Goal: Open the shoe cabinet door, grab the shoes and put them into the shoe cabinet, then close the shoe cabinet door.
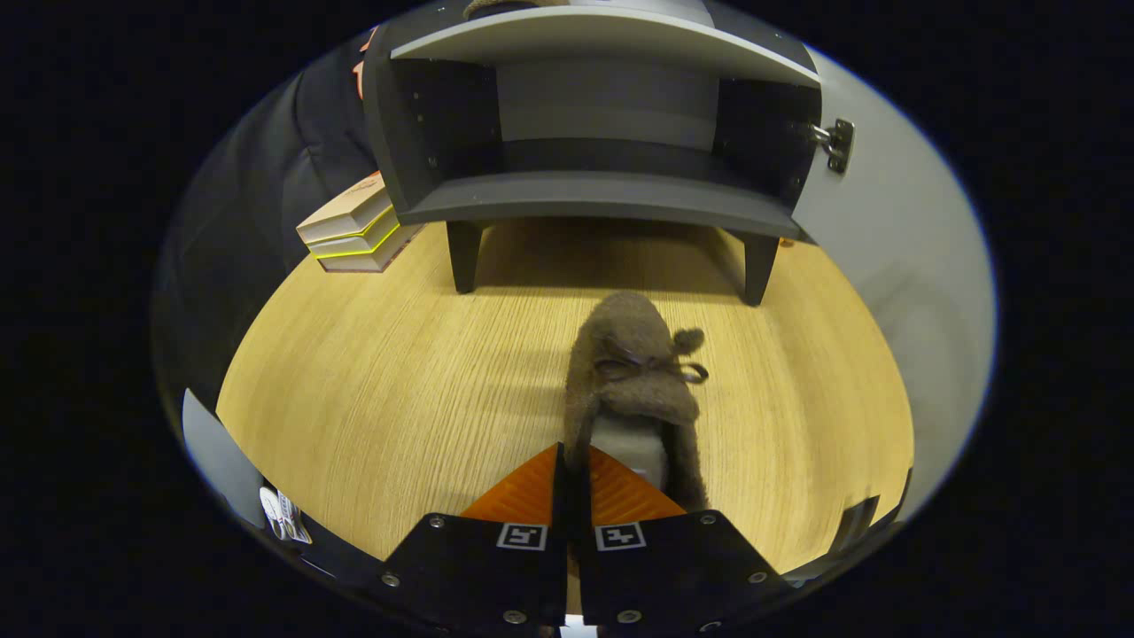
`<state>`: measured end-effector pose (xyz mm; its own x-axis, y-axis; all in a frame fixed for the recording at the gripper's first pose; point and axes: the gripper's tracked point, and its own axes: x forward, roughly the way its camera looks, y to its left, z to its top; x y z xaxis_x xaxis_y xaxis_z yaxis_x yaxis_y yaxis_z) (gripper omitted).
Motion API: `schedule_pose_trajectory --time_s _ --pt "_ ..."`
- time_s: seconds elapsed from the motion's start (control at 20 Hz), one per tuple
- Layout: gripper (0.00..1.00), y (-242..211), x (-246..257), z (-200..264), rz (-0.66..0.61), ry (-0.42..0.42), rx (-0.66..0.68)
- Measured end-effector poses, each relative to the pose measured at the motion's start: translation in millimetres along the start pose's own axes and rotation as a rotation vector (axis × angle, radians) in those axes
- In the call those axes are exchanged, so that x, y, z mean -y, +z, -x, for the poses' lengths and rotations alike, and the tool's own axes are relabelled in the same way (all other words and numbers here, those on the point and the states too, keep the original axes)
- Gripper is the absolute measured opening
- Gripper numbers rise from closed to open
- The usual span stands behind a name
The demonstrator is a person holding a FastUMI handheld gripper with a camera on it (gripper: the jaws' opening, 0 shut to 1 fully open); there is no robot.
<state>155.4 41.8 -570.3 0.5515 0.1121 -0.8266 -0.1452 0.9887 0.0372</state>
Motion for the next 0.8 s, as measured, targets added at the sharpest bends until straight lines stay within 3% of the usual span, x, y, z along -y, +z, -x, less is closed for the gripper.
schedule_pose_trajectory --time_s 0.8 --pt "0.06 140.2 -1.4 192.7 0.128 -0.058 0.331"
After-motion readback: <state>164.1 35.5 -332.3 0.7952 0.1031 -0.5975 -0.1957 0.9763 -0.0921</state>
